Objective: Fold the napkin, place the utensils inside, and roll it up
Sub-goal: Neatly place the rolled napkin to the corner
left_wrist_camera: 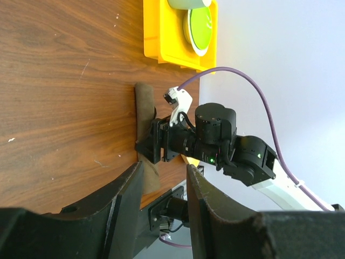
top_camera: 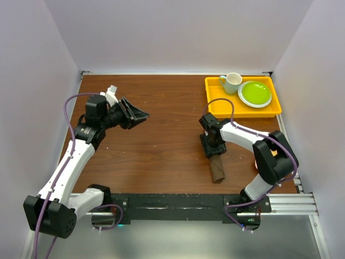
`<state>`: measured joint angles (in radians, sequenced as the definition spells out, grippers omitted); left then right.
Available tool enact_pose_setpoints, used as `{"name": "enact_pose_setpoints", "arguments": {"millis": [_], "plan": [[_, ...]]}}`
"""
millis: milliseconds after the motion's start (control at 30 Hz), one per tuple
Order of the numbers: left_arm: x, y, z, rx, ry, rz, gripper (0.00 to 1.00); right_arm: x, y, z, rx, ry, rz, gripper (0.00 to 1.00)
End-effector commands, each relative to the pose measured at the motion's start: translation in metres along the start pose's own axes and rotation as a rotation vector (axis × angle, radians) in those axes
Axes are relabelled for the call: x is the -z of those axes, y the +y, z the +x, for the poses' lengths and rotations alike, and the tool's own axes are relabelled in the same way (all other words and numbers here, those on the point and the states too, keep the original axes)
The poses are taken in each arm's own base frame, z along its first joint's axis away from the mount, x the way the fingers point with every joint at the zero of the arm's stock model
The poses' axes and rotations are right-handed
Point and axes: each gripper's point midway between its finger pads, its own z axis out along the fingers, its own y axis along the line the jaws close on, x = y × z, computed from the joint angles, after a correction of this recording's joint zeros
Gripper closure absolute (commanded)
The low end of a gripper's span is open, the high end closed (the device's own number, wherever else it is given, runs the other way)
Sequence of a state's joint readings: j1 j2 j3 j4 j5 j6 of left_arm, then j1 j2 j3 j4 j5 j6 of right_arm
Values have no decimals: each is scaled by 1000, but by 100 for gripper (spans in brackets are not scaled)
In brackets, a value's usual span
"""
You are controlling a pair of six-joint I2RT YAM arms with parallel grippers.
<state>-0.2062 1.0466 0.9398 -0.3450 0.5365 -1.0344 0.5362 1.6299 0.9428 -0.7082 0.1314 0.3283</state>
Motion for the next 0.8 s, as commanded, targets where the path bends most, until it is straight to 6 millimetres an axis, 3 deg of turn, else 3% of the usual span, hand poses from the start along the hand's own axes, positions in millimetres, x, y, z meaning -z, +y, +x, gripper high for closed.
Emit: {"name": "enact_pose_setpoints", "arguments": {"millis": [0,133,400,533,567,600,633,767], "plan": [[2,-21,0,-32,7,67,57,-3,0,4,1,28,5,38],[0,-23,1,-40,14,72,57,4,1,-1,-3,7,2,24],[-1,-24,0,-55,11,73,57,66,7,-33,-15,-133,-47,13],[-1,-21,1,-61,12,63,57,116,8,-43,21,-224,-48,11],[0,-21,1,-62,10,61,57,139,11,-57,27,-287,-62,11],[0,-20,0,-66,4,55,57,153,9,-58,39,-305,-57,2],[2,-22,-1,-72,-2,56,57,184,12,-70,51,-387,-80,2],[5,-28,-5,-79,-12,54,57,243,1,-78,62,-495,-85,2]]}}
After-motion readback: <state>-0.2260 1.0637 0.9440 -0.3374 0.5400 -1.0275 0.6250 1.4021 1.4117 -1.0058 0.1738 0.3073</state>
